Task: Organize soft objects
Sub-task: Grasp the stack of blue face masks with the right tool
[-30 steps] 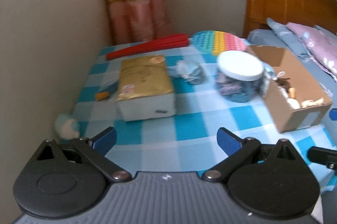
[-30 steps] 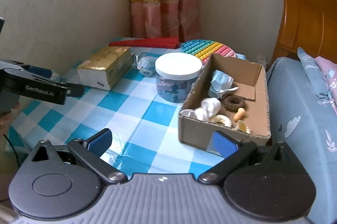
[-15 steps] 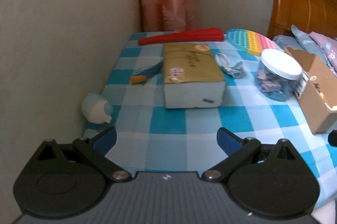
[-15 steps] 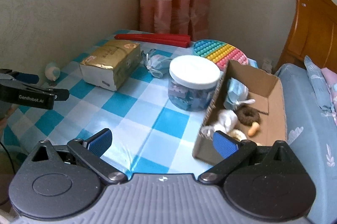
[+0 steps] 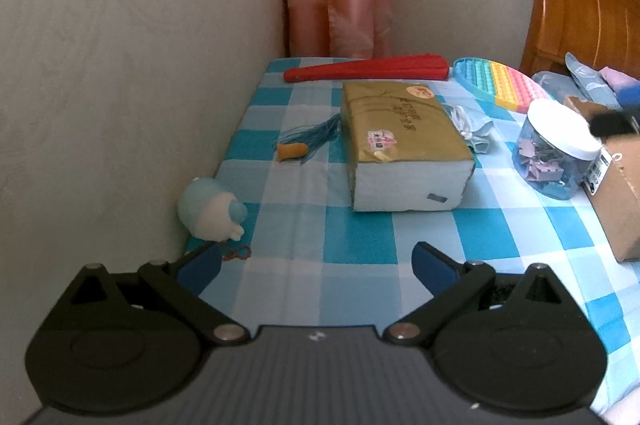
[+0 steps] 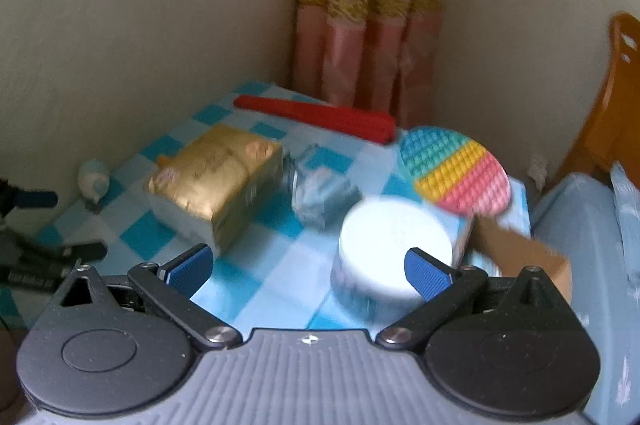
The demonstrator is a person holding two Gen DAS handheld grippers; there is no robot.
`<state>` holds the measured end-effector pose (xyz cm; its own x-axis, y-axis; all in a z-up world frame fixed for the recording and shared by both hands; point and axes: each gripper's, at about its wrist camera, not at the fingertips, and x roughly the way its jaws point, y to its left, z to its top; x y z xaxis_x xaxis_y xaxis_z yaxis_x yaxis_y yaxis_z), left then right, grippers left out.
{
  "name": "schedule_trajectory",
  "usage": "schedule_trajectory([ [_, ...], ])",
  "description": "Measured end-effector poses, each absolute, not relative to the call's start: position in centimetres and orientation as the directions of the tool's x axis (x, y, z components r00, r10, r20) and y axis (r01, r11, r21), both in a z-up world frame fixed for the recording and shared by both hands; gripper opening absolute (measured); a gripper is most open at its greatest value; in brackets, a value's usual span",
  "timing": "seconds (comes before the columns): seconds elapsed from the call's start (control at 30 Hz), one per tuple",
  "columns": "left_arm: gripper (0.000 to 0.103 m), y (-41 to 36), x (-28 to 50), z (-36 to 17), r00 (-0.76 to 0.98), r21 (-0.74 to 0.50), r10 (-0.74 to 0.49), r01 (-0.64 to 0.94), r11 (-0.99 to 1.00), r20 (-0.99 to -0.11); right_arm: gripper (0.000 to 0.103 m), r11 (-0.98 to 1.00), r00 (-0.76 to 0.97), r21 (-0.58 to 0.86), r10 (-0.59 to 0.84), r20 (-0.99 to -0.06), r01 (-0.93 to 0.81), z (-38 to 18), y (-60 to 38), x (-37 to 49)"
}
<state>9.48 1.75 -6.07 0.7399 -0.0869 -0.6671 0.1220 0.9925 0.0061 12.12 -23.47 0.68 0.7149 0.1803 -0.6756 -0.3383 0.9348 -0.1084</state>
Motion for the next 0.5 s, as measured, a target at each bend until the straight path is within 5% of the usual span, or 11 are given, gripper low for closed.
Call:
schedule_trajectory([
  [0.5, 0.101, 1.1, 10.7, -6.8, 0.731, 0.073, -0.045, 0.129, 0.989, -0.681, 0.097, 0.953, 0.424, 0.021, 0.154, -0.893, -0.304, -1.2, -22.3, 29.9],
])
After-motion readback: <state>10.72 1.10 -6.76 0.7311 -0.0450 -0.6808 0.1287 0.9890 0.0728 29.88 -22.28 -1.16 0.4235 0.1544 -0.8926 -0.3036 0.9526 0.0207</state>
